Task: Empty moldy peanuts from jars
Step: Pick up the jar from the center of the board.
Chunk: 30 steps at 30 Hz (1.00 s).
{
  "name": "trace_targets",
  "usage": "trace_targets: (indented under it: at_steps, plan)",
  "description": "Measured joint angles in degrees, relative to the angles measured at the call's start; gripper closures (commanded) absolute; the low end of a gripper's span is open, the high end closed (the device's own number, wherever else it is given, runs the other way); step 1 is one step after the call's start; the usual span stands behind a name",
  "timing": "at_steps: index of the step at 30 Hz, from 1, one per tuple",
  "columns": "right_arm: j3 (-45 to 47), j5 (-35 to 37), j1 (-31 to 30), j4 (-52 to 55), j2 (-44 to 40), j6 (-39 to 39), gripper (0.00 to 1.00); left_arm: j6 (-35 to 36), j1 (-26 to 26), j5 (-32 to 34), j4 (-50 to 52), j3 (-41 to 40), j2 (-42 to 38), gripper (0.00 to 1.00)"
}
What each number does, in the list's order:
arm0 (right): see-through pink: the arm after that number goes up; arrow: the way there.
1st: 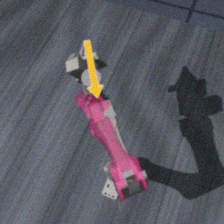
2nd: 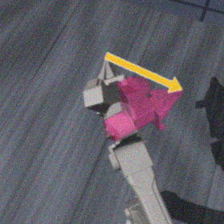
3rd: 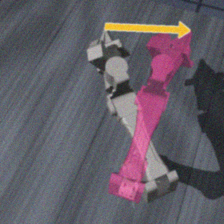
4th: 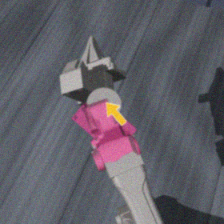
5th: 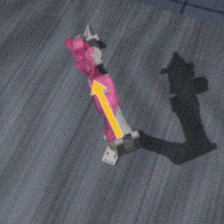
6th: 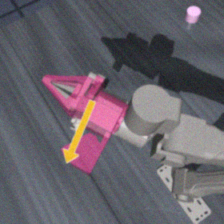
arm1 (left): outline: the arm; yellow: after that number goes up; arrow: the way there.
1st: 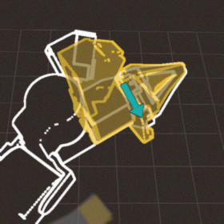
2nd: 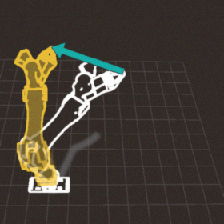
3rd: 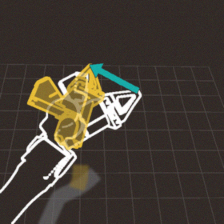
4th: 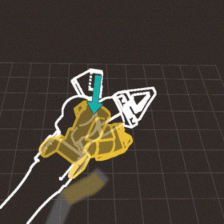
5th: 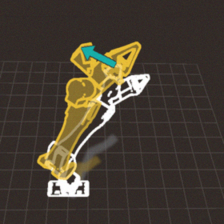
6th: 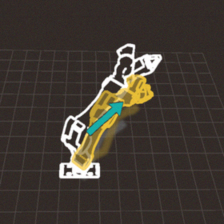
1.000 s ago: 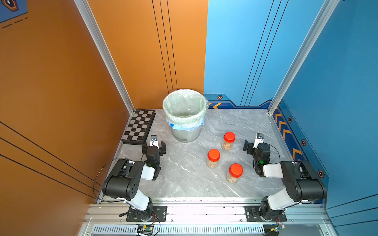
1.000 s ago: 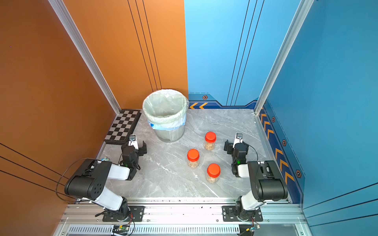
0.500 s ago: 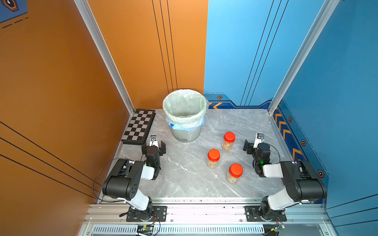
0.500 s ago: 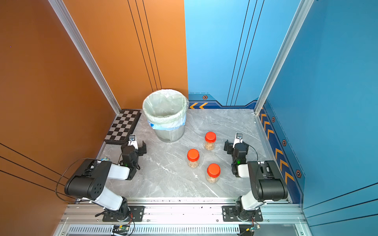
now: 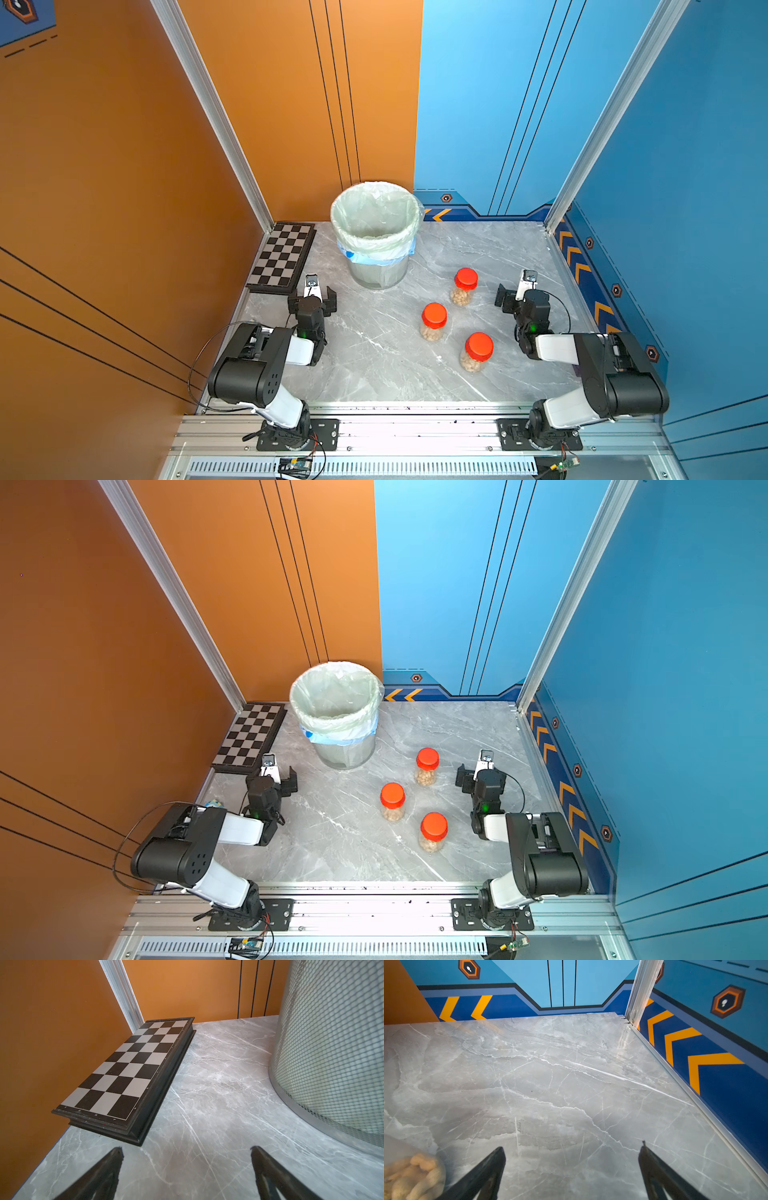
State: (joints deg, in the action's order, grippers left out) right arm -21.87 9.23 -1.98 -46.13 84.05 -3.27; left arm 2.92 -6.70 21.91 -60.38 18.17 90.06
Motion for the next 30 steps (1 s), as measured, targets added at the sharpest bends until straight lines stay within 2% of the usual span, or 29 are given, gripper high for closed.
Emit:
trace_targets:
  at_steps: [6,10,15,19,25,30]
  plan:
    - [-4.09,0.02,0.00,8.13,-6.73,-0.22,0.00,0.26,-0.24,-0.09,1.95,0.00,-2.45,0.02]
    - [-5.77,0.02,0.00,13.86,-10.62,-1.09,0.00,1.11,-1.36,-0.04,7.10,0.00,-10.47,0.02]
    - [-9.42,-0.09,-0.28,22.03,-13.64,-2.64,0.00,2.40,-5.09,0.81,10.93,0.37,-19.74,0.02]
    - [-14.58,-0.26,-1.81,30.42,-14.25,-3.82,0.00,1.90,-7.19,1.49,21.99,6.40,-22.80,0.02]
    - [-21.51,-1.38,-6.27,44.04,-17.16,-6.32,0.00,-0.70,-16.04,1.46,39.23,17.11,-23.87,0.02]
    - [-22.36,-3.19,-8.63,52.35,-22.47,-9.11,0.00,-4.37,-22.16,-1.99,49.96,19.47,-26.60,0.02]
